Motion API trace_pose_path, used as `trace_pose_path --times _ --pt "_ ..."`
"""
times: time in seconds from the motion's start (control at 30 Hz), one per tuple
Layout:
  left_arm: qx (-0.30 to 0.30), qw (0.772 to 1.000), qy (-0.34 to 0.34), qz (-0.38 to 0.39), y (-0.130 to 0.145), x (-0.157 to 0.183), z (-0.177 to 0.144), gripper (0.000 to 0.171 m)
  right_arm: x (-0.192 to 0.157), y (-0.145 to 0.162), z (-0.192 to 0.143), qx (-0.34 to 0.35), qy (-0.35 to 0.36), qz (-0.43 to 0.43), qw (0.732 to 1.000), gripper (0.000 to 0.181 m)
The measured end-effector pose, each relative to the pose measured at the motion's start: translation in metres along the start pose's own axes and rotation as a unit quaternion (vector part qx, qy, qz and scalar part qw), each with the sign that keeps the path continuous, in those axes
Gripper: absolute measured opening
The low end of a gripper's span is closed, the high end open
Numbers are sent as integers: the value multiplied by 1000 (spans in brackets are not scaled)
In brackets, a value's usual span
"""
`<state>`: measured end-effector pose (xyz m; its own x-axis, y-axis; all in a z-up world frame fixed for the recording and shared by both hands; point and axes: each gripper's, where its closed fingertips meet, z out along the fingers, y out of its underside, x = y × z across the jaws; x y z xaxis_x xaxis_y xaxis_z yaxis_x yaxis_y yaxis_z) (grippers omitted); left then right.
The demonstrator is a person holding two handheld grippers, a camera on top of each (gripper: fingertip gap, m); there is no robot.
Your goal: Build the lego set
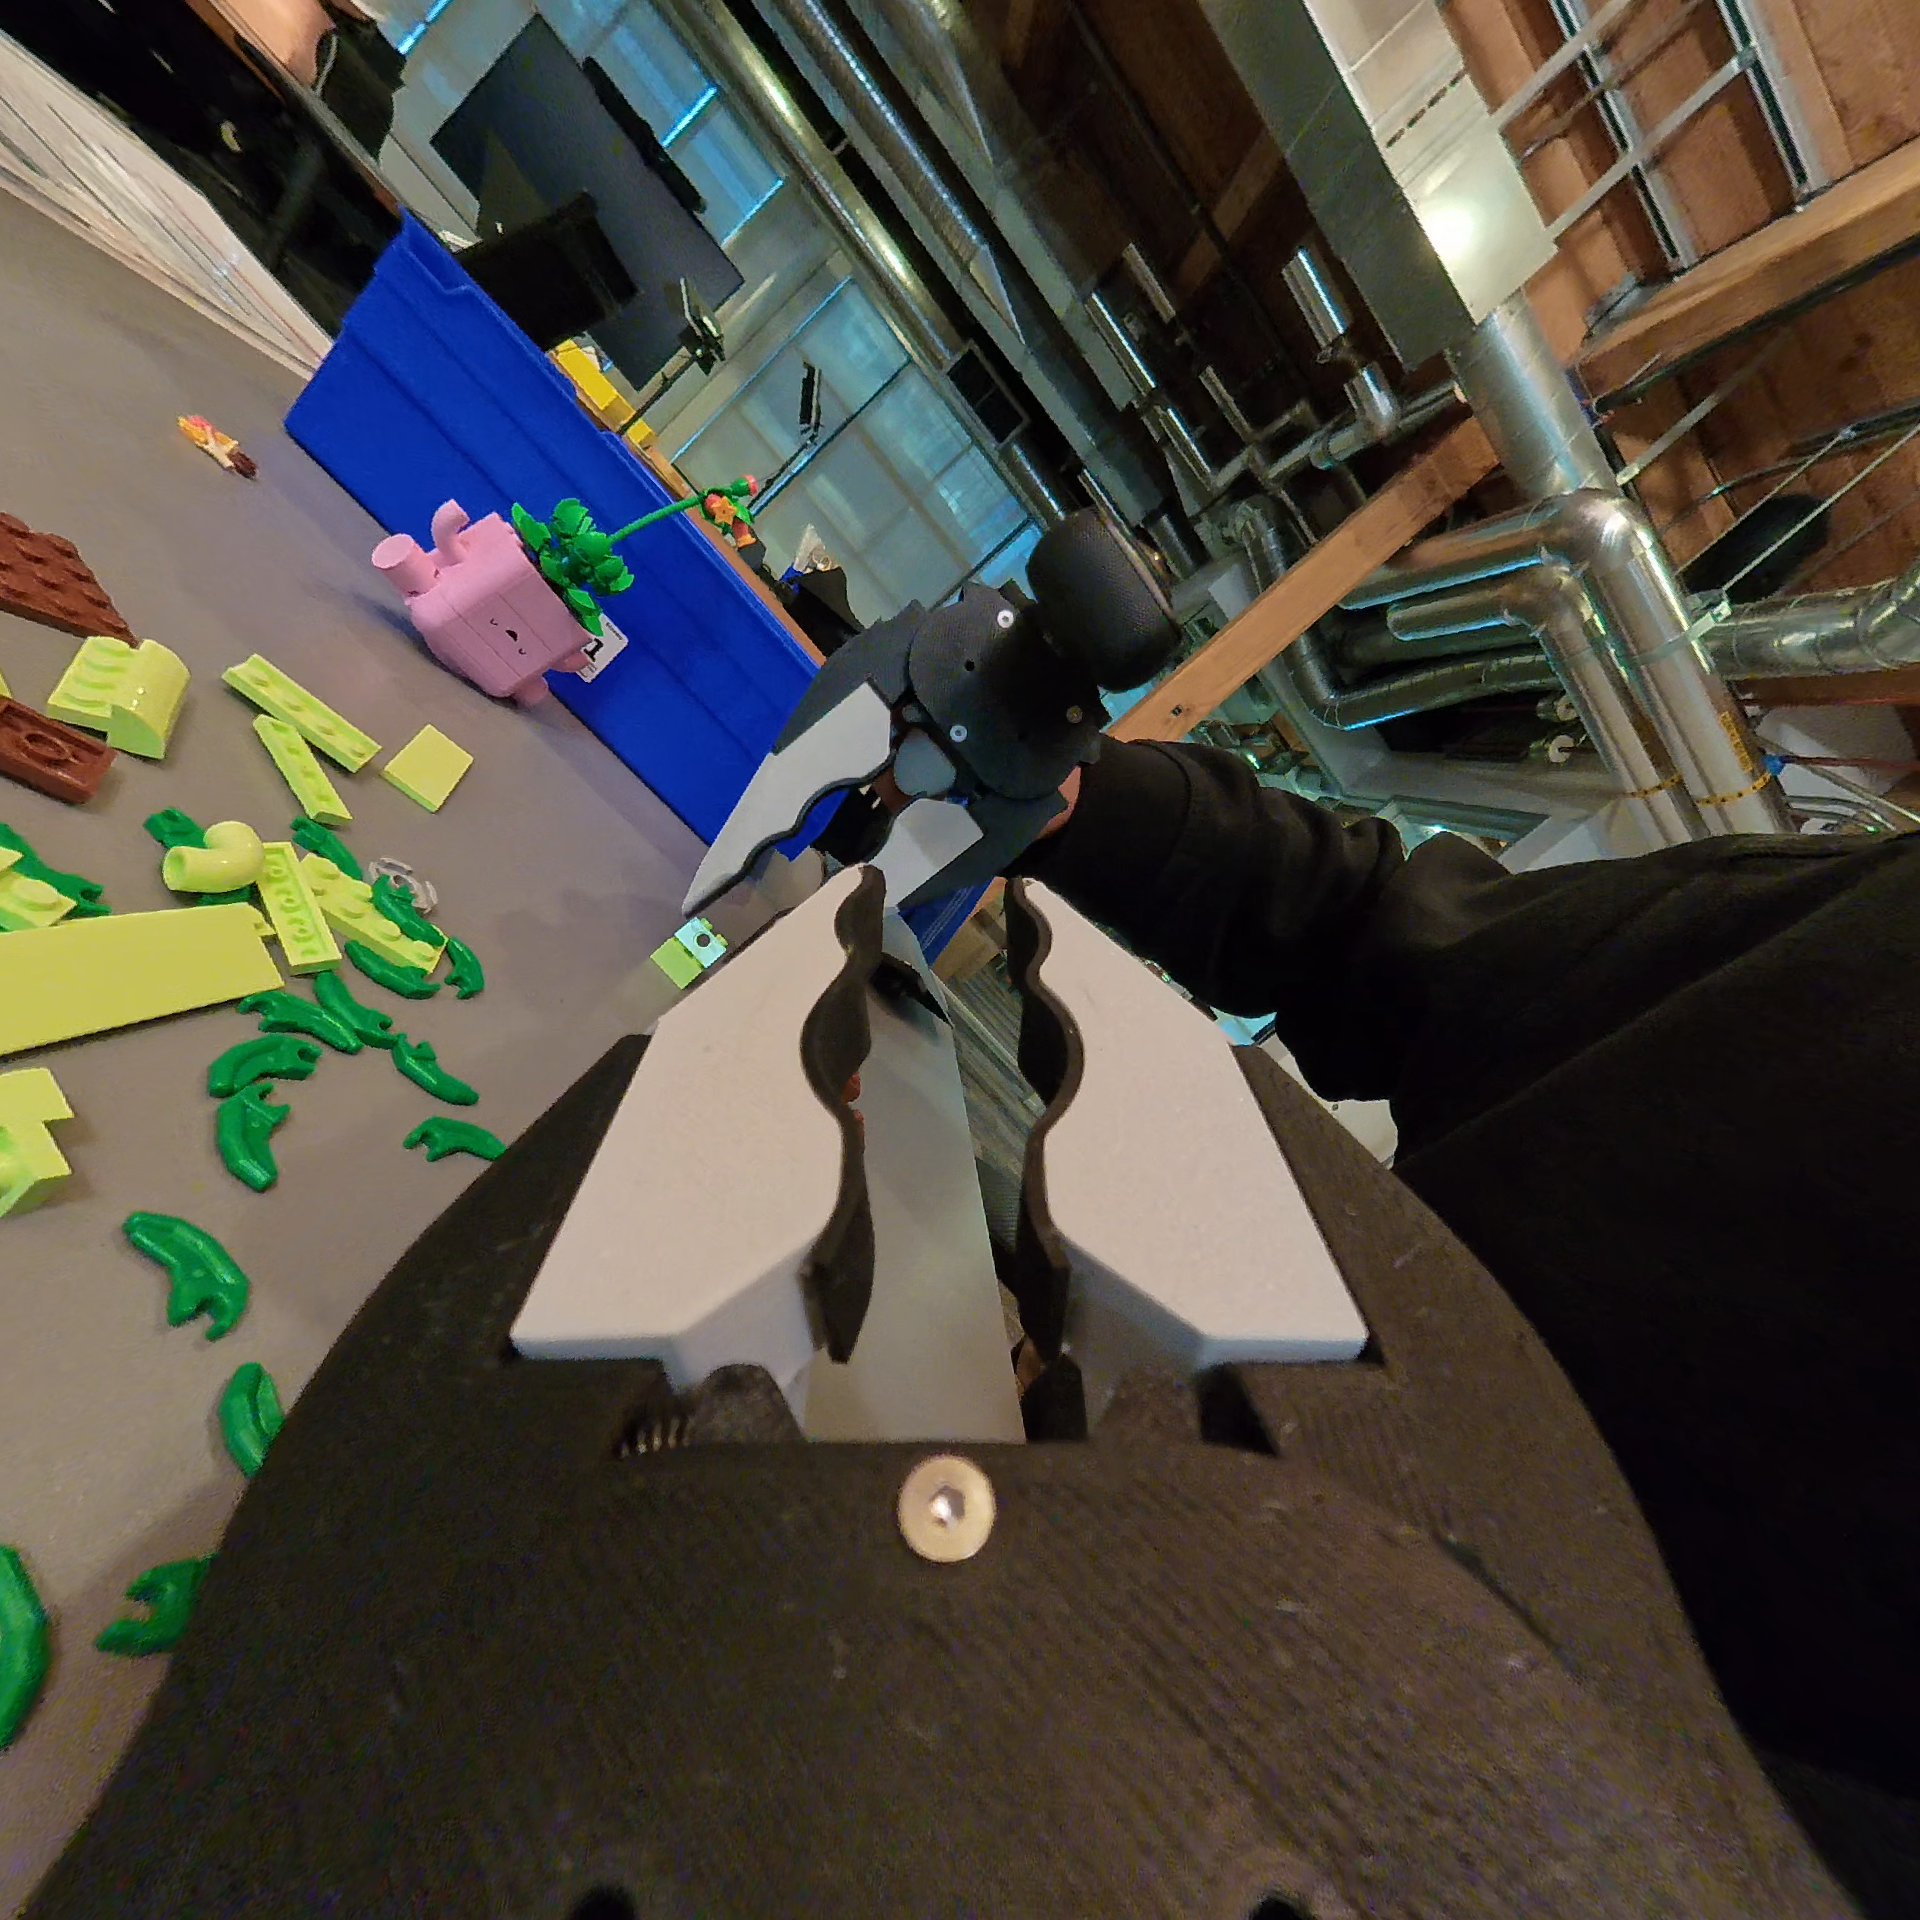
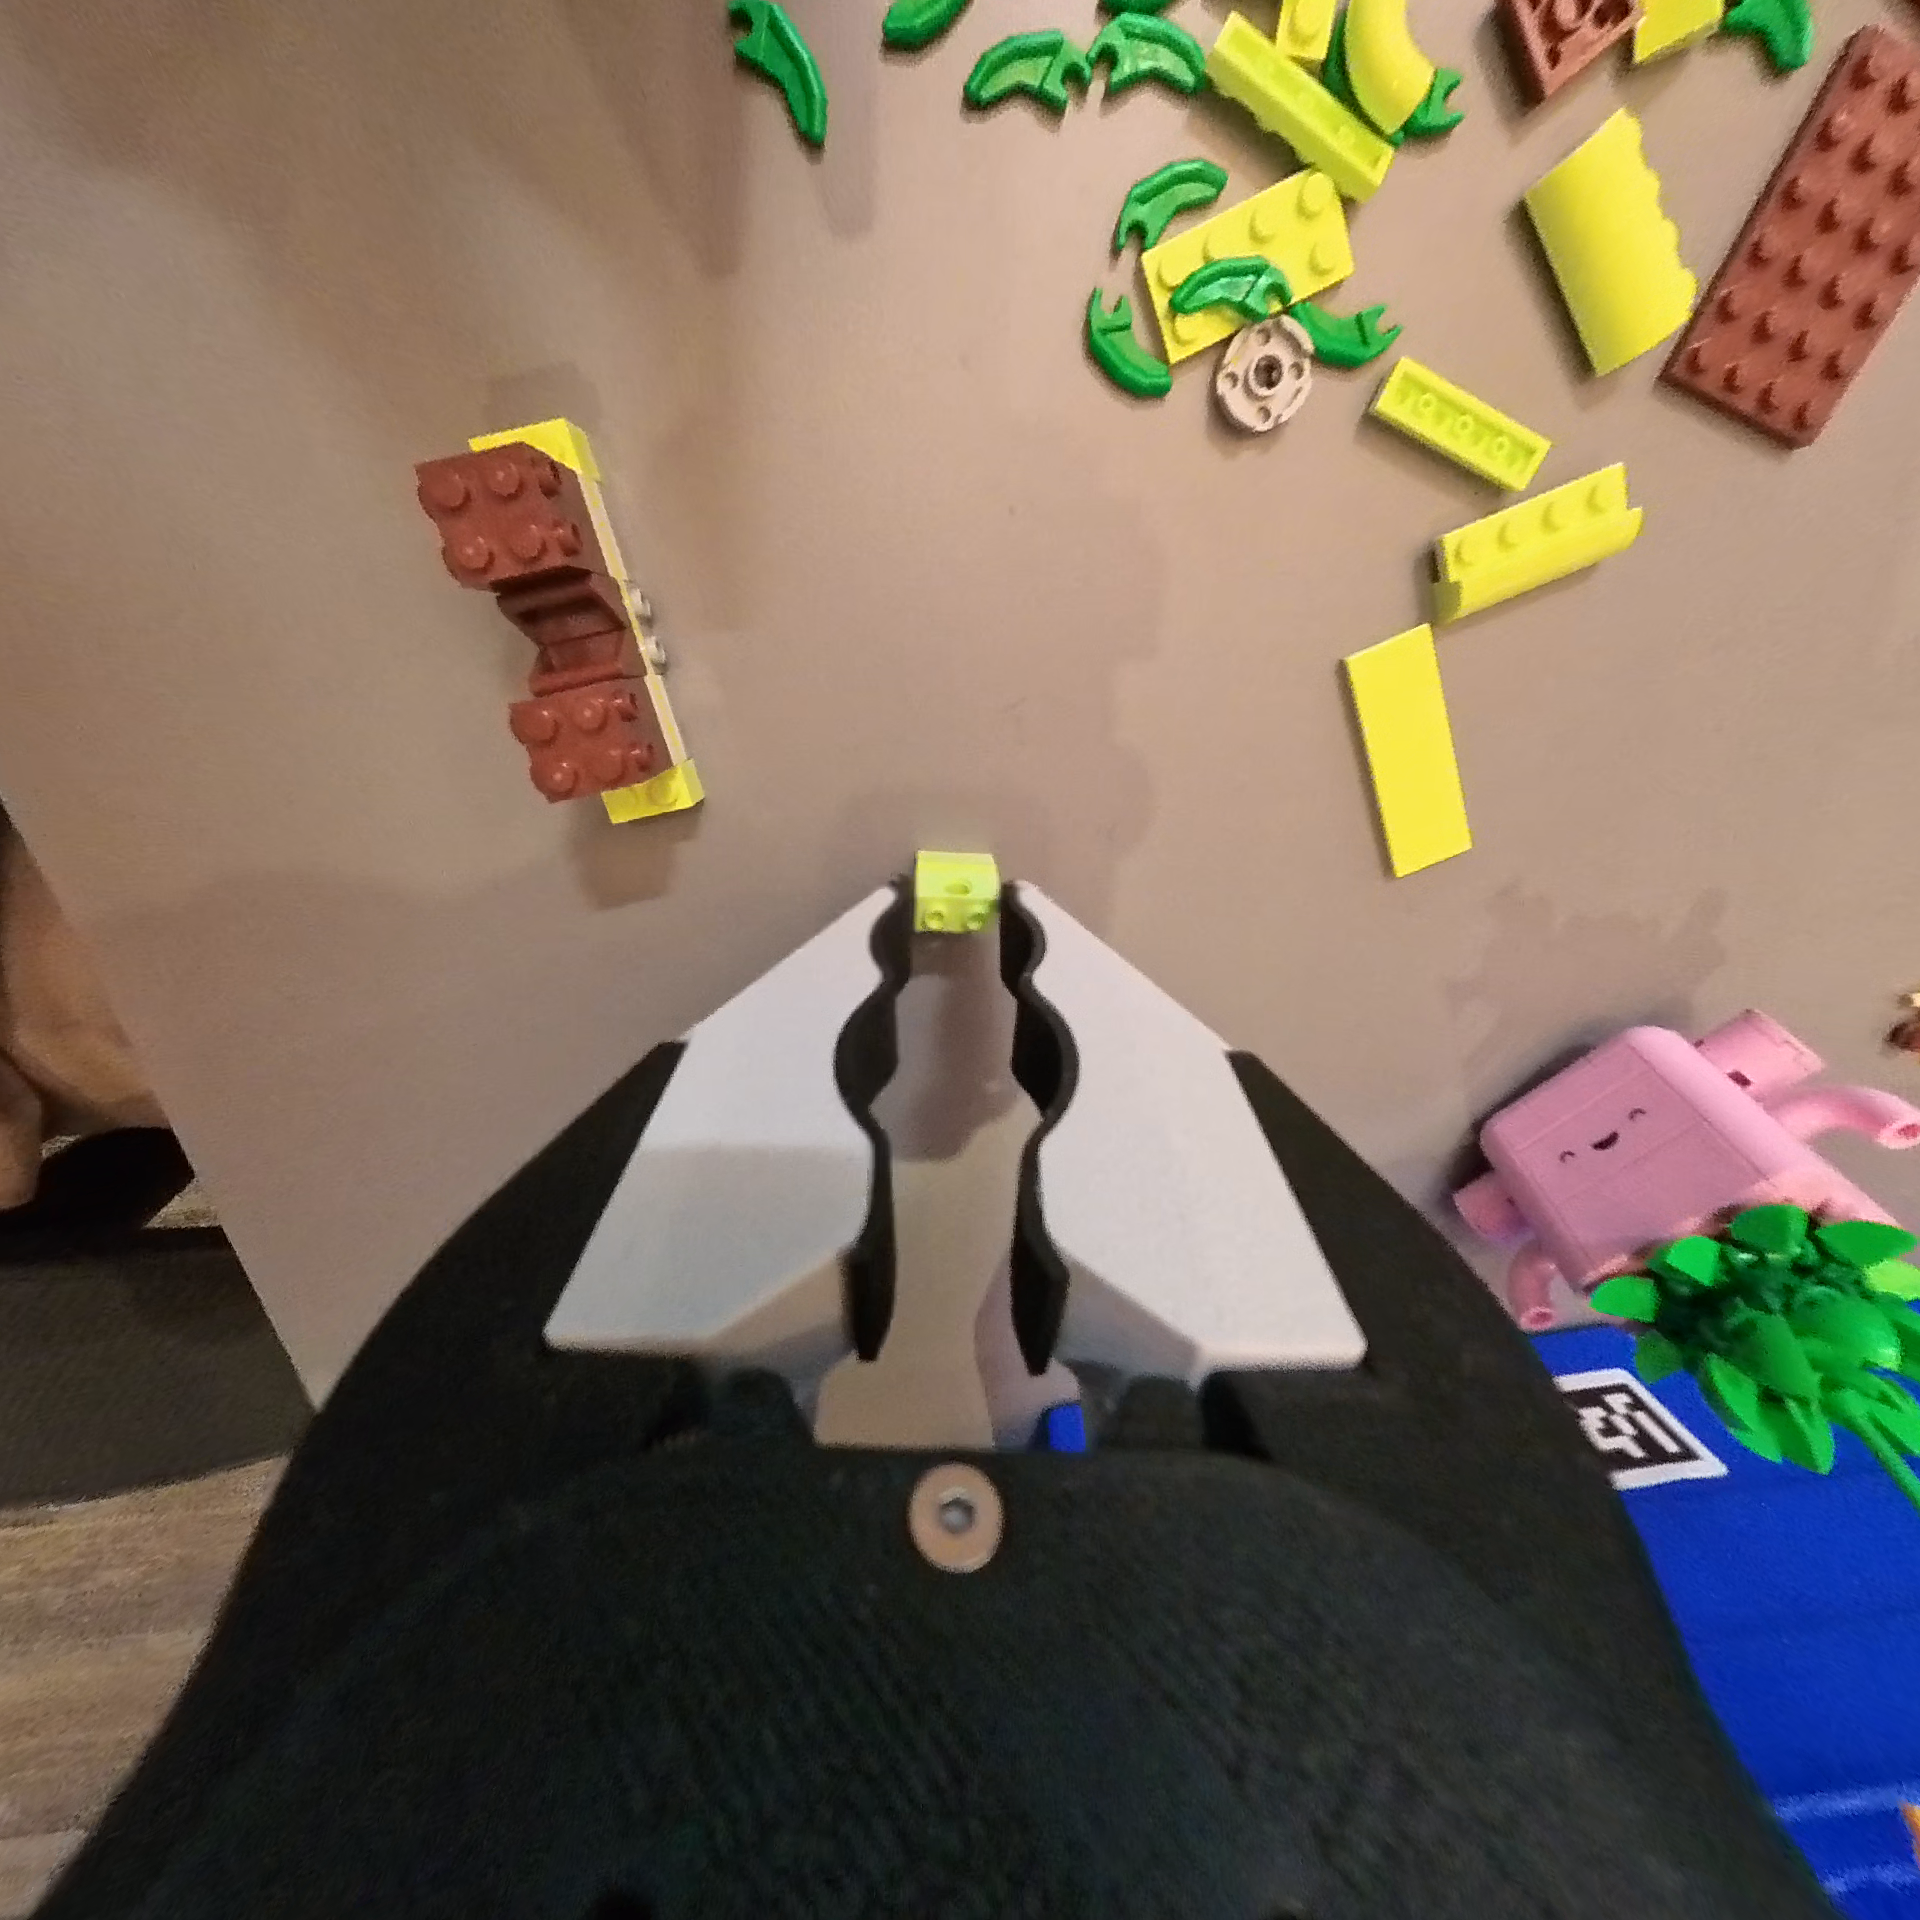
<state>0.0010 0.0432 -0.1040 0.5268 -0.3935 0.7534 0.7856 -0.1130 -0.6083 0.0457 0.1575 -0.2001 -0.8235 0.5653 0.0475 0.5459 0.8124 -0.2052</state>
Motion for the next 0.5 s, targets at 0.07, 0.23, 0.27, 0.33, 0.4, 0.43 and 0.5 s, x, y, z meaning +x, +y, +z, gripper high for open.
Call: trace_pose_path --times 0.07,0.23,0.27,0.33,0.4,0.43,0.5 --pt "0 1000 0 -1 0 0 0 20 0 -1 0 2 3 -8 1000 13" --pt "1 1000 1 -2 0 0 0 20 -1 -1 0 -15 -2 -8 1000 13" --pt "1 1000 1 -2 0 0 0 20 -1 -1 1 -21 -3 -7 1000 13" --pt "1 1000 1 -2 0 0 0 20 -1 -1 1 -36 -5 -6 999 13" --pt "0 1000 1 -2 0 0 0 20 -1 -1 1 -53 -6 -10 999 13" --pt "0 1000 2 -3 0 0 0 20 -1 0 1 -62 -6 -9 998 13" --pt "0 1000 2 -4 0 0 0 20 -1 0 1 -77 -8 -10 997 13"
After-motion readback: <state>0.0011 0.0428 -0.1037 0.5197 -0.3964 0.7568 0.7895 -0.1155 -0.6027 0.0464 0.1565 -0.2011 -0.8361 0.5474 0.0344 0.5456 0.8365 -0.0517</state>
